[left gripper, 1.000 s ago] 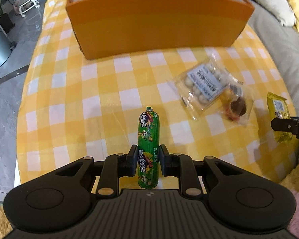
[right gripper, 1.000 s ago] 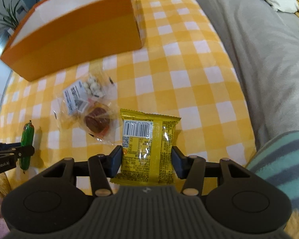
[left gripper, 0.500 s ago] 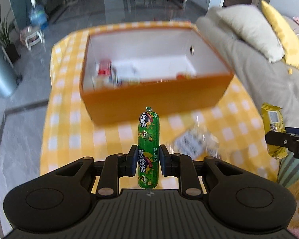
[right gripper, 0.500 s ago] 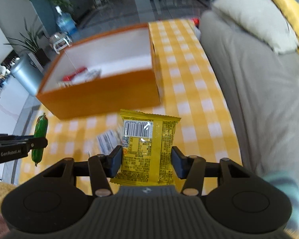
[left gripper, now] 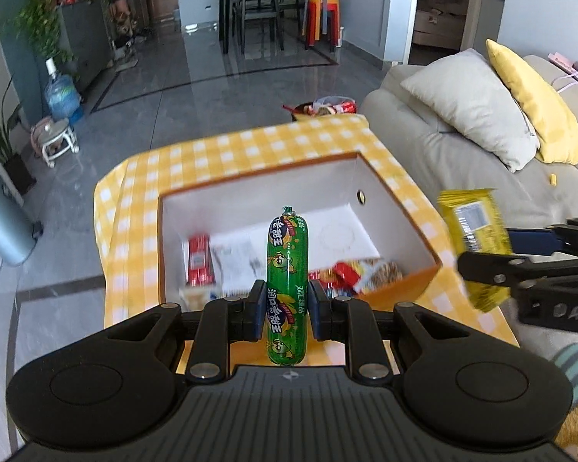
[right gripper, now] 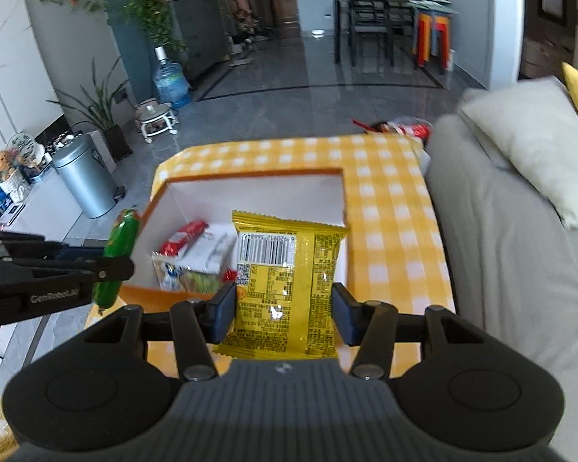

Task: Organize snacks
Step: 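Lift both held snacks and carry them over the orange box, then lower both snacks into the box and open both grippers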

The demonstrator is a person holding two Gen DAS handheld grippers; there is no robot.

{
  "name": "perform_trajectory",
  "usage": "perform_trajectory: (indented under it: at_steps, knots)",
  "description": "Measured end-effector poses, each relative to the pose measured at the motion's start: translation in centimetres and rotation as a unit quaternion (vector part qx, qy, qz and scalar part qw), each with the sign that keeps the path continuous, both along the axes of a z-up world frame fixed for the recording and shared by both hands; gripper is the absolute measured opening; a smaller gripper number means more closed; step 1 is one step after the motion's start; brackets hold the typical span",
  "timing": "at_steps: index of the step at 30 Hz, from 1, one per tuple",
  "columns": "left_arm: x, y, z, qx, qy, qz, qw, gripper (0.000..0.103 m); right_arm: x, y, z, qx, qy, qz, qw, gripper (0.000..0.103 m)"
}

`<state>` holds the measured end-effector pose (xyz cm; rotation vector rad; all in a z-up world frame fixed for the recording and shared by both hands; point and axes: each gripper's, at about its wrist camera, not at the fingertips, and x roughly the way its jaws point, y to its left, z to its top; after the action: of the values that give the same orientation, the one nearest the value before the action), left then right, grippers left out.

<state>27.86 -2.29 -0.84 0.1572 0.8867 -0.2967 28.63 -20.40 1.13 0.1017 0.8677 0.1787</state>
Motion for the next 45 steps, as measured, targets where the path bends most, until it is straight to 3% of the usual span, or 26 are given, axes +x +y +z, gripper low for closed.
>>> perform_trajectory:
  at_steps: [6,20,29,36,45]
  knots:
    - [3.0,-1.0,-0.3,0.002,0.007,-0.011,0.9999,0.024,4.7,1.7,-0.7,-0.029,0.003,0.034,0.999,0.05]
    - [10.3,-0.9,-5.6,-0.019,0.1,0.006,0.9948,0.024,13.0,5.2,-6.6,-0.132,0.033,0.13,0.982,0.05]
    - [14.0,-1.2,-9.0,-0.029,0.151,0.005,0.9881,0.024,16.3,7.0,-10.1,-0.19,0.046,0.196,0.961,0.05]
    - [15.7,-1.1,-11.4,-0.045,0.187,0.024,0.9811,0.024,17.6,7.3,-12.2,-0.218,0.056,0.207,0.952,0.05]
    - [16.4,-1.4,-13.8,-0.022,0.208,0.04,0.9771,0.024,18.7,7.2,-14.9,-0.243,0.081,0.208,0.944,0.05]
